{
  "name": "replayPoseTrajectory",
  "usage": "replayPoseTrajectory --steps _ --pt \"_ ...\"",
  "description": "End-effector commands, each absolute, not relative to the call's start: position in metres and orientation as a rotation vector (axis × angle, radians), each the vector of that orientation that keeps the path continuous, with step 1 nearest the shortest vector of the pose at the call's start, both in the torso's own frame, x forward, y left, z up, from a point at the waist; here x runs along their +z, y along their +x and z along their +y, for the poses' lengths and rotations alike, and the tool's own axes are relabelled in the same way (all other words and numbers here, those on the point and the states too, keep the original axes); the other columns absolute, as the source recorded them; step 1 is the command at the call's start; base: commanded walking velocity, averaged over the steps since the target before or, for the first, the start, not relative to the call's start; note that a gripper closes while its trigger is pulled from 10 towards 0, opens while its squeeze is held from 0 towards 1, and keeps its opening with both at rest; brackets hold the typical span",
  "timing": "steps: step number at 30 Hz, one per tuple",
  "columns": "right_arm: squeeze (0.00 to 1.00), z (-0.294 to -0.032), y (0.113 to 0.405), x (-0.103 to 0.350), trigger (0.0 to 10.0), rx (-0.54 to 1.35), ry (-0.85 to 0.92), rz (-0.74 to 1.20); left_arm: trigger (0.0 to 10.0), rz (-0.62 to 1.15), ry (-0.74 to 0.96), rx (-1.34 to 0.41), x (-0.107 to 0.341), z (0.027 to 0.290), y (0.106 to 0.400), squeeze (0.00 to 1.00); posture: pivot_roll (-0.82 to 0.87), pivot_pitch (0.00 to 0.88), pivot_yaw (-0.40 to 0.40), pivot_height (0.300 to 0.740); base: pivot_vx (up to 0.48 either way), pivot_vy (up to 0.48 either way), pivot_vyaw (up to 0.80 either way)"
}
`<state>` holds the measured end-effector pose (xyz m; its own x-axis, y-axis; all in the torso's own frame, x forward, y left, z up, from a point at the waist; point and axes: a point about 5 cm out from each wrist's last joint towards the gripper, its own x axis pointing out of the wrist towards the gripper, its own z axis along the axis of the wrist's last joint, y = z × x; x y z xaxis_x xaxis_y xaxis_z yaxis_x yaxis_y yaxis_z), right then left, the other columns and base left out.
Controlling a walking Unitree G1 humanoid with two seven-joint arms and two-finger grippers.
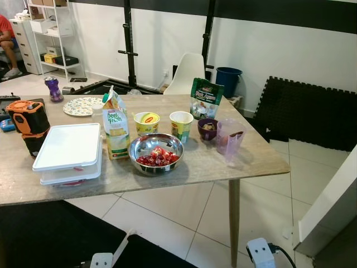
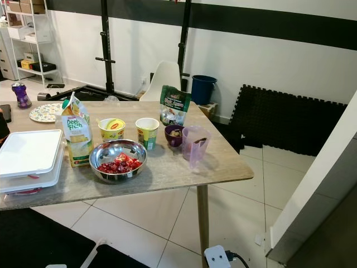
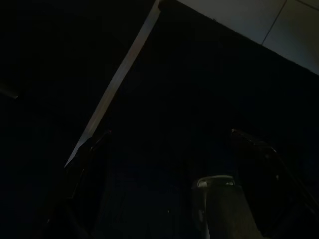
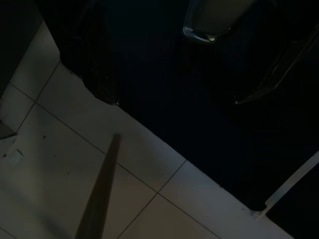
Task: Restocking fridge
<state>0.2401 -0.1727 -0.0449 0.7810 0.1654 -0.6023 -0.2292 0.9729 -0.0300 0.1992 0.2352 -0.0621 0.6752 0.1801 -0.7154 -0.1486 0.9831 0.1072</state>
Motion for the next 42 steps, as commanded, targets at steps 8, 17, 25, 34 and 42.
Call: replayPoseTrajectory --steps 8,17,25,34,42 --pt "0.0 -0.18 0.23 -0.053 10.0 0.193 -0.134 0.704 10.0 0.883 0.026 0.2 -0.075 0.229 0.18 0.0 0.0 0.053 -0.1 0.74 0.0 0.0 0.0" --pt "0.0 -0.186 0.226 -0.055 10.0 0.159 -0.128 0.728 10.0 0.897 0.075 0.173 -0.074 0.231 0.183 0.0 0.01 0.049 -0.112 0.74 0.0 0.0 0.0" --pt "0.0 -0.194 0.267 -0.023 10.0 0.115 -0.078 0.581 10.0 0.794 0.132 0.189 -0.055 0.241 0.212 0.0 0.02 0.066 -0.089 0.74 0.0 0.0 0.0" --pt "0.0 -0.202 0.304 0.014 10.0 0.063 0.01 0.426 10.0 0.552 0.113 0.195 -0.006 0.254 0.266 0.0 0.02 0.079 -0.077 0.74 0.0 0.0 0.0" --pt "0.0 -0.199 0.232 -0.047 10.0 0.147 -0.068 0.657 10.0 0.84 0.117 0.191 -0.071 0.243 0.176 0.0 0.02 0.09 -0.07 0.74 0.0 0.0 0.0"
